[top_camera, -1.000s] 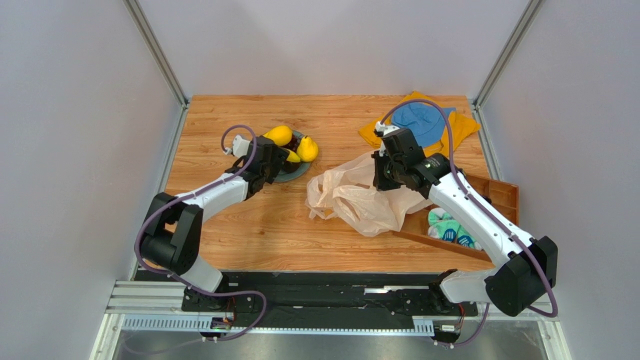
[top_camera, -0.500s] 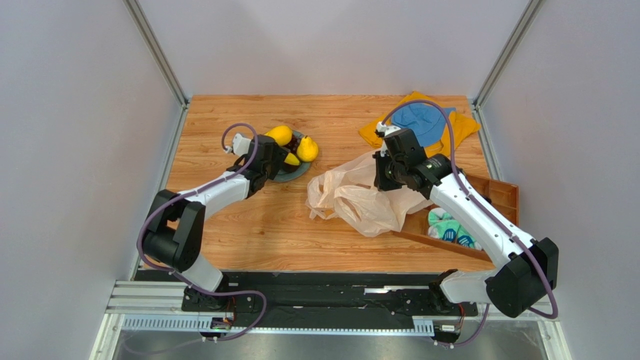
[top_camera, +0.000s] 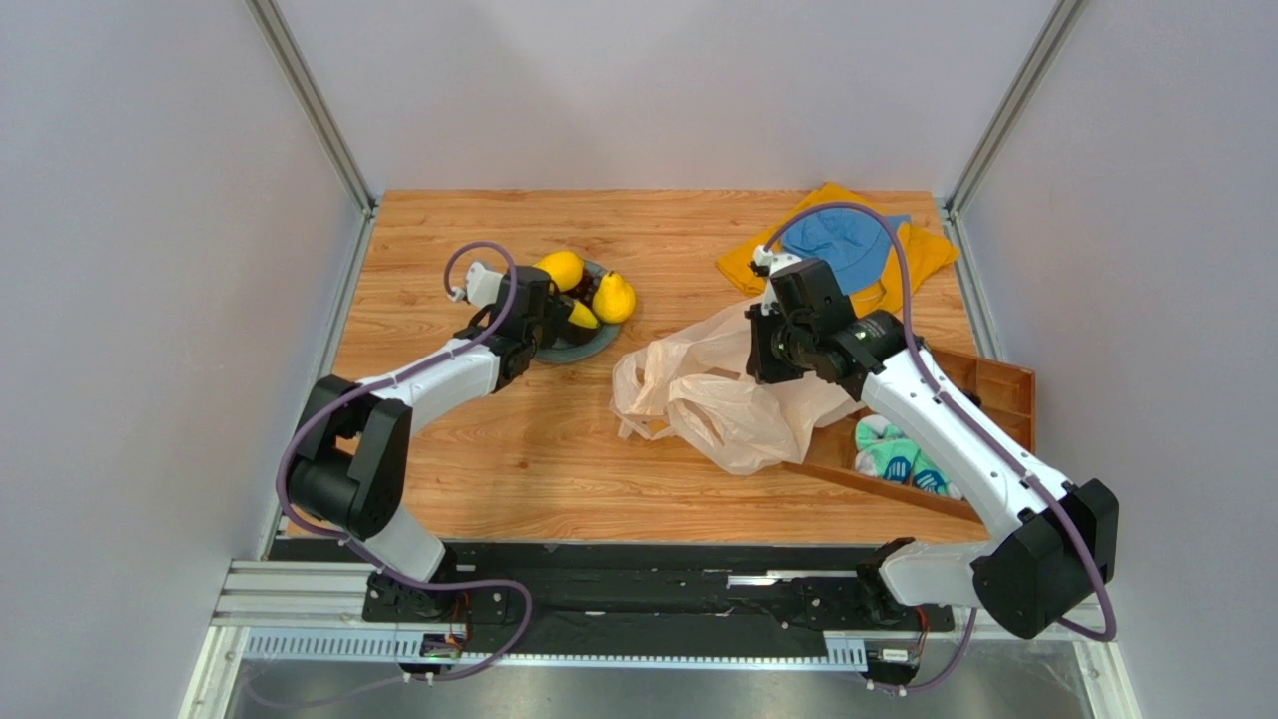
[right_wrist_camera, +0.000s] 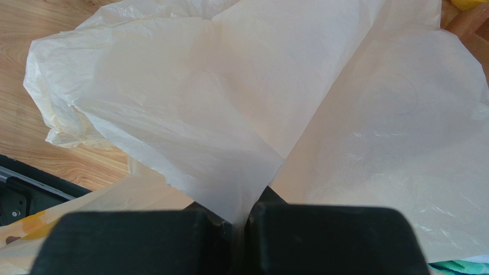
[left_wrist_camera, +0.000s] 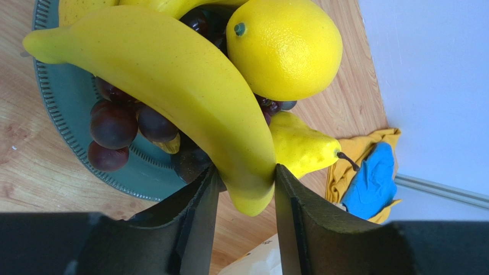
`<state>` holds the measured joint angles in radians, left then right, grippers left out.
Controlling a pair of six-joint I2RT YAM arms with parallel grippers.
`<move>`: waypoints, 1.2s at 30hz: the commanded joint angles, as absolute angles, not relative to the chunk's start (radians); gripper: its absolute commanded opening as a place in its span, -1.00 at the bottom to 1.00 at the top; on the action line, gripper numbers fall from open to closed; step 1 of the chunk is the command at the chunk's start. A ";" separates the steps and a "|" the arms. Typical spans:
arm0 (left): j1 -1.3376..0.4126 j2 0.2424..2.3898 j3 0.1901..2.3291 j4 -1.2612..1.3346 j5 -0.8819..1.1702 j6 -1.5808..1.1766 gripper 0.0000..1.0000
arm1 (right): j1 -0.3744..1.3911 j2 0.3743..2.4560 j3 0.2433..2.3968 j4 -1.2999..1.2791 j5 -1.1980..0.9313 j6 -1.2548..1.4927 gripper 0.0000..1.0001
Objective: Place the fruits into the plastic bag
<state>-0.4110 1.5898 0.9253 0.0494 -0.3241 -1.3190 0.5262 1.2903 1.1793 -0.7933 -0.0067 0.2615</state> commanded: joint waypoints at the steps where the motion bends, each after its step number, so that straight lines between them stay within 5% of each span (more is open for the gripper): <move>1: -0.413 1.588 0.954 0.083 -0.330 -1.310 -0.23 | 0.520 1.258 1.174 -0.756 -0.018 0.250 -1.00; 24: -0.468 1.284 0.828 0.129 -0.384 -1.007 -0.49 | 0.517 1.238 1.177 -0.759 -0.015 0.255 -1.00; 36: -0.595 0.976 0.802 0.177 0.078 -0.445 -0.61 | 0.518 1.246 1.213 -0.727 -0.043 0.224 -1.00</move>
